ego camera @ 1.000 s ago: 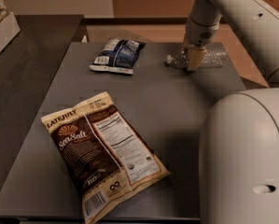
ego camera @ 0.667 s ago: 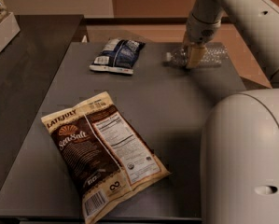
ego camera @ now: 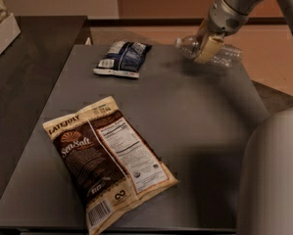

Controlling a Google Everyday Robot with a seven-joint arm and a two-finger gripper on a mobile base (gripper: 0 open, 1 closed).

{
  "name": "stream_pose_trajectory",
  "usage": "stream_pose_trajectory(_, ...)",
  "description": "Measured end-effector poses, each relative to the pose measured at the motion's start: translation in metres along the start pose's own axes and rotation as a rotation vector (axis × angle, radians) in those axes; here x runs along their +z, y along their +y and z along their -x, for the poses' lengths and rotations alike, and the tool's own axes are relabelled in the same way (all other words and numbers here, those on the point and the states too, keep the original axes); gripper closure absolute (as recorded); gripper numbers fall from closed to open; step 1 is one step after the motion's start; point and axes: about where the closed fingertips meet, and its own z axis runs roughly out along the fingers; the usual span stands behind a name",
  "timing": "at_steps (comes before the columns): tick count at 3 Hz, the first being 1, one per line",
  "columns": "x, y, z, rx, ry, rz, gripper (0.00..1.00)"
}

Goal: Place water bottle upright

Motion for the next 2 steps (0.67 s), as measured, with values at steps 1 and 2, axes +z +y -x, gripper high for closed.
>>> stream_pose_trajectory(1, -0.024, 0.014, 0.02, 0.095, -0.153, -0.031, 1.0)
stream_pose_trajectory(2, -0.041, 0.028, 0.035, 0.202, -0.32, -0.051, 1.0)
